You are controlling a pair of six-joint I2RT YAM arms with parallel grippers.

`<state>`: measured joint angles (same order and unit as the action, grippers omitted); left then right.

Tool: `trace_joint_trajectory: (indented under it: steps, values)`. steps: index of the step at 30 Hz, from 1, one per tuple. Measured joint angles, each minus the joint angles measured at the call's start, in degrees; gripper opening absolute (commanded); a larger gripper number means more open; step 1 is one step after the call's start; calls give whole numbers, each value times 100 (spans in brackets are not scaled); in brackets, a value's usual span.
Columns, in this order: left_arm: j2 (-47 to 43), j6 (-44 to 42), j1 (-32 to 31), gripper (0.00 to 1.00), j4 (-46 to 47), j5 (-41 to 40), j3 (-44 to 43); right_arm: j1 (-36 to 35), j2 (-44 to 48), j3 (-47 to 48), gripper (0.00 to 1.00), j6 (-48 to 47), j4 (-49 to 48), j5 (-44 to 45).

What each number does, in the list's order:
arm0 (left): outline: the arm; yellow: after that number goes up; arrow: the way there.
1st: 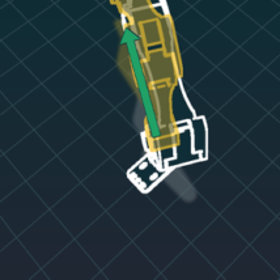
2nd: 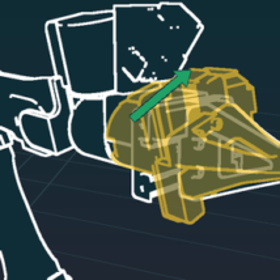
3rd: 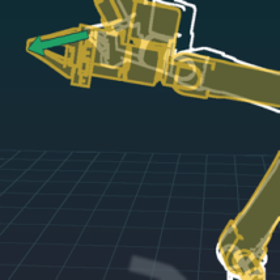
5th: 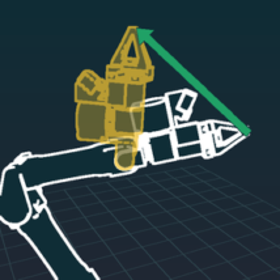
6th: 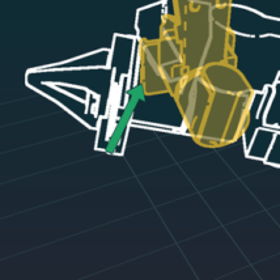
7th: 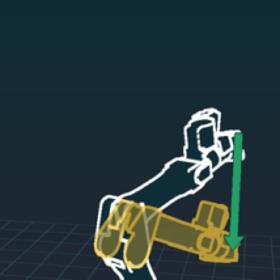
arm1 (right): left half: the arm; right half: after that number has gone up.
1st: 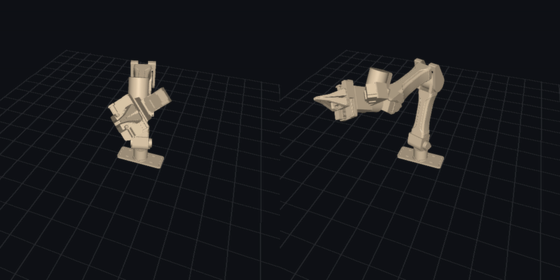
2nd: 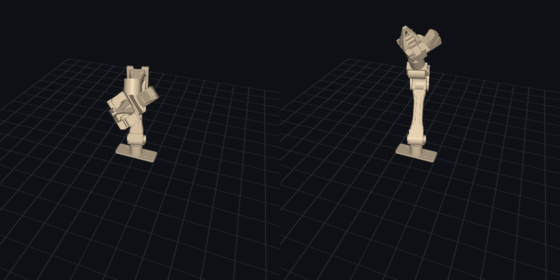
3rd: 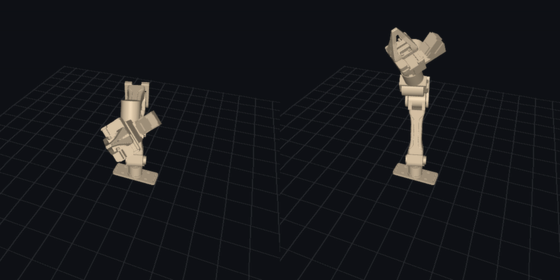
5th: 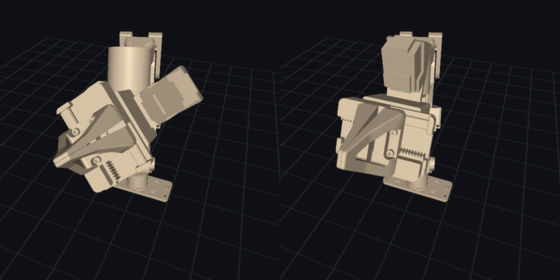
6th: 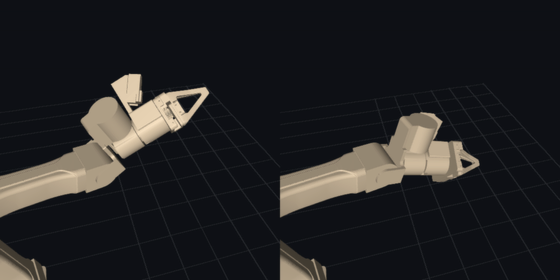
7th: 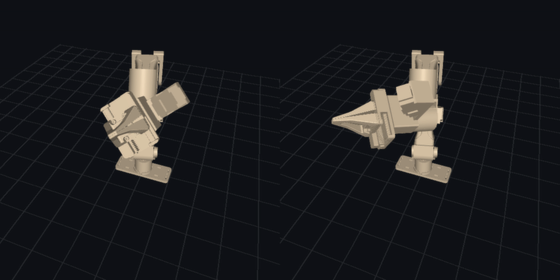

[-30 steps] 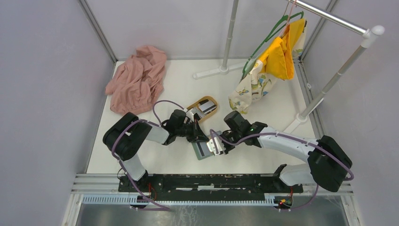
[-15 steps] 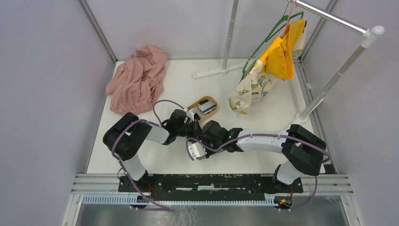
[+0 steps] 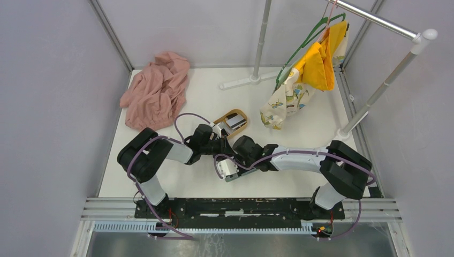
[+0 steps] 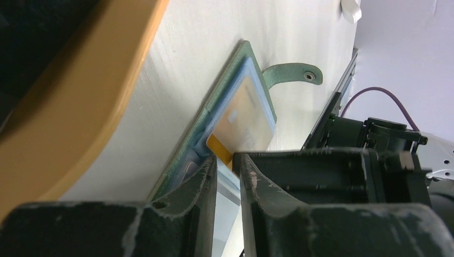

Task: Put the credit cards into the card holder
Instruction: Insert the credit card into the card slot, then turn over the card slot in the card holder.

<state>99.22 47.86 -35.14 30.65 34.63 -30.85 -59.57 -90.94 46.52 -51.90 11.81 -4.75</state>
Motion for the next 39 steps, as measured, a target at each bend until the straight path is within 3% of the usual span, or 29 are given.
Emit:
trace_joint_trajectory:
  steps: [4, 9, 18, 22, 26, 32, 39]
  values:
    - [0, -2, 0, 33, 0, 0, -17, 234, 155, -144, 14, -37, 44, -17]
    - [-20, -2, -15, 38, -9, 2, -39, 448, 363, -146, 23, -42, 275, -518]
    - [-1078, -9, -31, 41, -516, -350, 208, 2092, 1250, -221, 57, 369, 608, -3414]
    - [-1878, -79, -85, 25, -553, -577, 424, 2618, 1314, -610, 54, 1250, 162, -4385]
    - [-2481, -197, -186, 13, -551, -826, 723, 2774, 1058, -763, 47, 2337, -214, -4581]
    - [-2573, -197, -466, 8, -326, -1174, 1182, 2857, 680, -763, 49, 3676, -651, -4229]
    - [-1749, -195, -833, 5, 57, -1360, 1095, 2968, 319, -763, 50, 4461, -800, -3932]
